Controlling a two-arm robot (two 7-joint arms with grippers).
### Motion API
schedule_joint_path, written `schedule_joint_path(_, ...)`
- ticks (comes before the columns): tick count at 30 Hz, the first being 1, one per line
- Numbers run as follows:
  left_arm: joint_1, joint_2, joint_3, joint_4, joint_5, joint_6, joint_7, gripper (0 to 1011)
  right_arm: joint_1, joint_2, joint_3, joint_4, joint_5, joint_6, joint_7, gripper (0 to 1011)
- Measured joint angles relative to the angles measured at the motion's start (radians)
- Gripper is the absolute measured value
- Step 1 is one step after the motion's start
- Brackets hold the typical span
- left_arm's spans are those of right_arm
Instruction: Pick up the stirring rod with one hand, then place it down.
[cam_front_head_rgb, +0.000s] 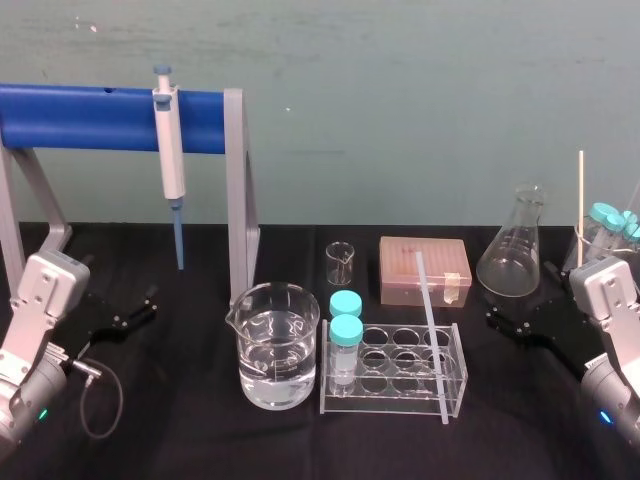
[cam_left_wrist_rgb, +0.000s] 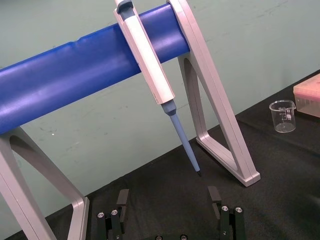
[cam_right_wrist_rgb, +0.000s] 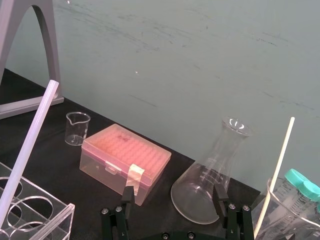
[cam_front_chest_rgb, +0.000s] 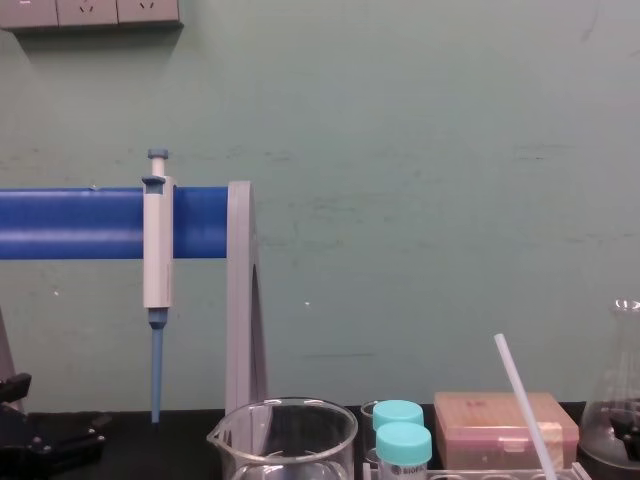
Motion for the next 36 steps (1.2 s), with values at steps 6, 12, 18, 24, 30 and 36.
schedule_joint_path(6,0.0,0.0,0.0,0.0,0.0,0.0,0.0,1000,0.0,0.0,0.0,0.0,0.0,0.0,0.0,1003)
schedule_joint_path(12,0.0,0.0,0.0,0.0,0.0,0.0,0.0,1000,0.0,0.0,0.0,0.0,0.0,0.0,0.0,1003)
schedule_joint_path(18,0.0,0.0,0.0,0.0,0.0,0.0,0.0,1000,0.0,0.0,0.0,0.0,0.0,0.0,0.0,1003)
schedule_joint_path(24,0.0,0.0,0.0,0.0,0.0,0.0,0.0,1000,0.0,0.0,0.0,0.0,0.0,0.0,0.0,1003)
schedule_joint_path(30,0.0,0.0,0.0,0.0,0.0,0.0,0.0,1000,0.0,0.0,0.0,0.0,0.0,0.0,0.0,1003)
schedule_joint_path(36,0.0,0.0,0.0,0.0,0.0,0.0,0.0,1000,0.0,0.0,0.0,0.0,0.0,0.0,0.0,1003)
